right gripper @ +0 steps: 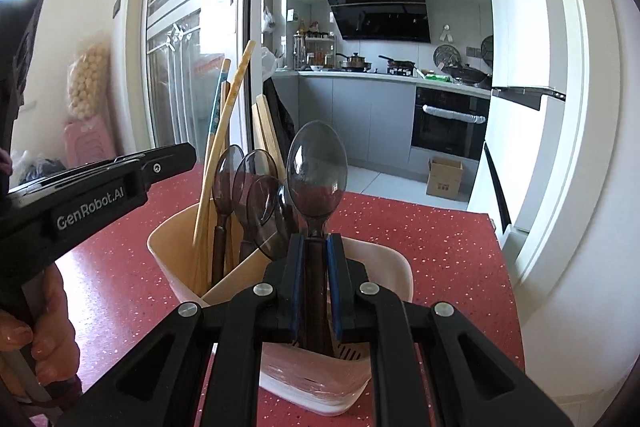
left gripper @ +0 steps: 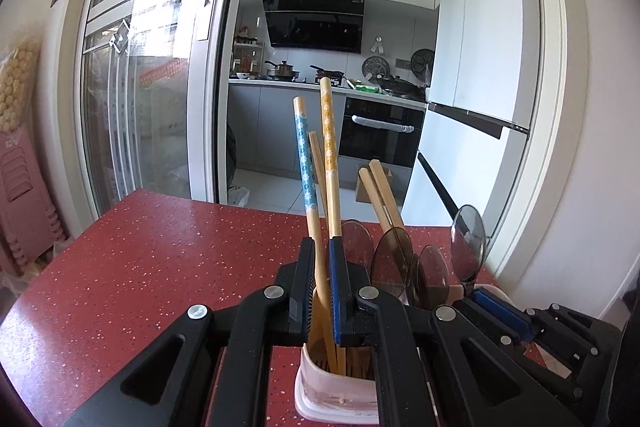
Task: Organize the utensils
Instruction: 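Lower the dark spoon into the beige holder while the left tool lowers the chopstick in, then open the right tool to release the spoon while the left tool releases the chopstick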
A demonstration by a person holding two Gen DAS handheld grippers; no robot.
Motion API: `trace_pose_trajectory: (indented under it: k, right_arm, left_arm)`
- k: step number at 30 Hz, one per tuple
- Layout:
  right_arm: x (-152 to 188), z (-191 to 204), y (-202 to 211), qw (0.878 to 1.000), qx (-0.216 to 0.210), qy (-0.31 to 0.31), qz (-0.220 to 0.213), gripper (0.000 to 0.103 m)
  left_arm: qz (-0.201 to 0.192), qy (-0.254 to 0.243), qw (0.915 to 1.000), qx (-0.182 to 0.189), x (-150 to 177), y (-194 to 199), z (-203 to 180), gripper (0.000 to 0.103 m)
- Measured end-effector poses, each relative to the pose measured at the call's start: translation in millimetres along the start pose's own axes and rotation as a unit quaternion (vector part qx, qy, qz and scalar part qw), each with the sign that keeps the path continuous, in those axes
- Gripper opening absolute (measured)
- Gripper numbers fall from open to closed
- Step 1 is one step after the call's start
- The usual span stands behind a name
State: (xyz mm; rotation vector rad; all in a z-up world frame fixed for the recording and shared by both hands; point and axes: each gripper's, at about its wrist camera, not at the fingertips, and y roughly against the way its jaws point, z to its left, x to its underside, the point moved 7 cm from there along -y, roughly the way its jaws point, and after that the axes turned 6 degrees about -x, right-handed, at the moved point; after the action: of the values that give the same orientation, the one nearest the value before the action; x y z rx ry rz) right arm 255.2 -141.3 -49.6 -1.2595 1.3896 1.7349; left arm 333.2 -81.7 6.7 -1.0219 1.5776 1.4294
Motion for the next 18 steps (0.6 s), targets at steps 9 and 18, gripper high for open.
trace_pose_trajectory:
  k: [9,18]
  right_arm:
    - [1,-3,4,0.999,-0.008,-0.022,0.023,0.016]
    - [-3,-7,19,0.998,-0.009,-0.054,0.023,0.032]
  left_arm:
    - [0.01,0.001,0.9999,-0.006,0,6,6,0.037]
    - [0.024,-0.009,0.9996,-0.01,2,16,9,0.037]
